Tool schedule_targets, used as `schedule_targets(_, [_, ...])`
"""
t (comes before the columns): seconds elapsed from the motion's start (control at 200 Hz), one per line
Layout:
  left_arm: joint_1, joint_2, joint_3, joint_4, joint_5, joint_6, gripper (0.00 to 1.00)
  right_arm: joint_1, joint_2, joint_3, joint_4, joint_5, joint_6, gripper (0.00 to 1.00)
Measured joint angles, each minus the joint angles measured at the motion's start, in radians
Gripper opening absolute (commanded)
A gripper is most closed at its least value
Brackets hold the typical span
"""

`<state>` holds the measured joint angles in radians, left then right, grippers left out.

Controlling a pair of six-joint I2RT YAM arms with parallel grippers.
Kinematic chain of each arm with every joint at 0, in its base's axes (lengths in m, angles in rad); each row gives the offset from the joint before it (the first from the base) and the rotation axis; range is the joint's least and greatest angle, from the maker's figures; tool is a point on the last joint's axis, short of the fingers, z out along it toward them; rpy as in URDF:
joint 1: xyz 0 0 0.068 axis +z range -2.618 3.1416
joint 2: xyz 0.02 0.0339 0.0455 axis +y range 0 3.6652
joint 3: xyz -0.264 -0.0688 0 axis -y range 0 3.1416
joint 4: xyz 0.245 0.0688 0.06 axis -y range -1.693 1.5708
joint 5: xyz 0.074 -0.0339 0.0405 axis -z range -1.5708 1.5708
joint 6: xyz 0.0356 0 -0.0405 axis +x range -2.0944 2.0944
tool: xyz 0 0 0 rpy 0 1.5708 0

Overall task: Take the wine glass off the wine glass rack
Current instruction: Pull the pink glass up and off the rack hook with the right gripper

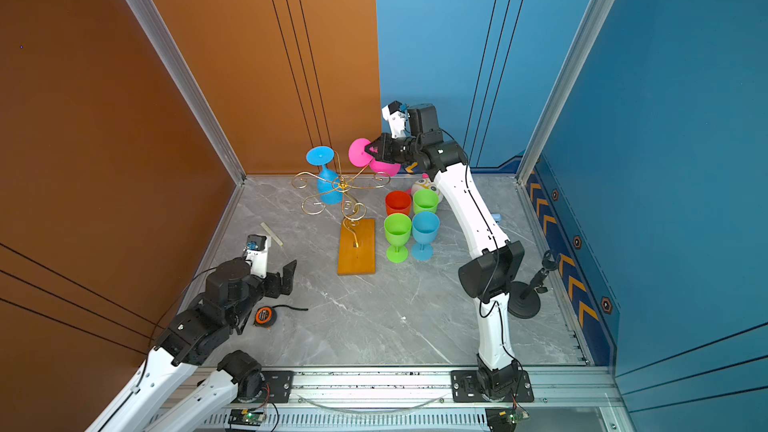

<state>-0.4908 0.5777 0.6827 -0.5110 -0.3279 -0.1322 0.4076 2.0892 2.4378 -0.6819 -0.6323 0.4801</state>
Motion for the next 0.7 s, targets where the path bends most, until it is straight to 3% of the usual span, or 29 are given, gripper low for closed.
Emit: schedule_targets(0.701, [0.000, 0.000, 0.000, 0.007, 0.001, 0.000, 0.98, -0.002, -0.024, -0.029, -0.007, -0.019, 0.078, 0.00])
